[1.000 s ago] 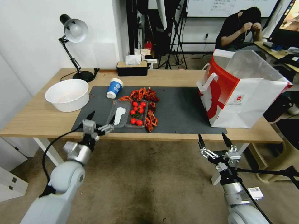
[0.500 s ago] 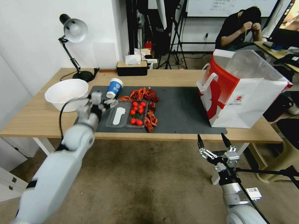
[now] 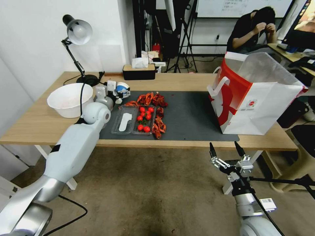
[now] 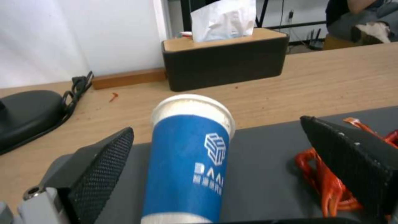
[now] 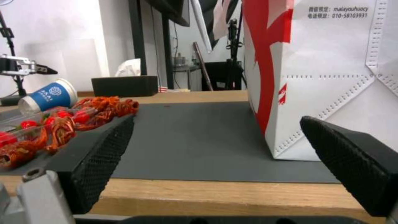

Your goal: Pick up the trash from the table and place it into the takeout bag.

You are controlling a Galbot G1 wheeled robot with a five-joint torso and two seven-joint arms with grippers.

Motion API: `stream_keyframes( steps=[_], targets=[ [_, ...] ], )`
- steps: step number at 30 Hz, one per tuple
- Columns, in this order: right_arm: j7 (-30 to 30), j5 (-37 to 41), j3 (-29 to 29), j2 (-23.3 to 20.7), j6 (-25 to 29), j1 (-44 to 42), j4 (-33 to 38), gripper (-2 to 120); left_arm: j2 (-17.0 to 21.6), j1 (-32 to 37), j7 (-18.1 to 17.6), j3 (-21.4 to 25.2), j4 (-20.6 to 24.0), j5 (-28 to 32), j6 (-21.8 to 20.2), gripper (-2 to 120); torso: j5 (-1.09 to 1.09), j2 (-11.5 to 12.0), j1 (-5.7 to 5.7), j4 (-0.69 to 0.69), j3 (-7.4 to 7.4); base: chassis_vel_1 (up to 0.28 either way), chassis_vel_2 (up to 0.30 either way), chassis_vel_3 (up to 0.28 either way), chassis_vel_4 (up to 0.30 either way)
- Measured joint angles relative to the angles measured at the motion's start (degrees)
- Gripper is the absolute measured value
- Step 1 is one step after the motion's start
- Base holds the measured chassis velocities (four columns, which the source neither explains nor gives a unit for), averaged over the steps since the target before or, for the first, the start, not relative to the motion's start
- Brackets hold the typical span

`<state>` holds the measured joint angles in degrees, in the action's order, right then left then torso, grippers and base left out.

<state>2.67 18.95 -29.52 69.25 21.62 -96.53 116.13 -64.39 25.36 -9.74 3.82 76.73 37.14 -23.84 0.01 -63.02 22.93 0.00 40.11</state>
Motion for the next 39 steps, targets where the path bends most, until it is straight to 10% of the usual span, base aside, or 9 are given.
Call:
stream_keyframes(
  steps=[39],
  targets=[
    [0.0, 0.1, -0.5, -0.1, 0.6, -1.0, 0.4, 100, -2.3, -6.7, 2.9, -3.9, -13.7, -1.6, -3.0, 96, -0.01, 0.0, -0.01, 0.00, 0.00, 0.000, 0.000, 0.000, 0.000]
  ],
)
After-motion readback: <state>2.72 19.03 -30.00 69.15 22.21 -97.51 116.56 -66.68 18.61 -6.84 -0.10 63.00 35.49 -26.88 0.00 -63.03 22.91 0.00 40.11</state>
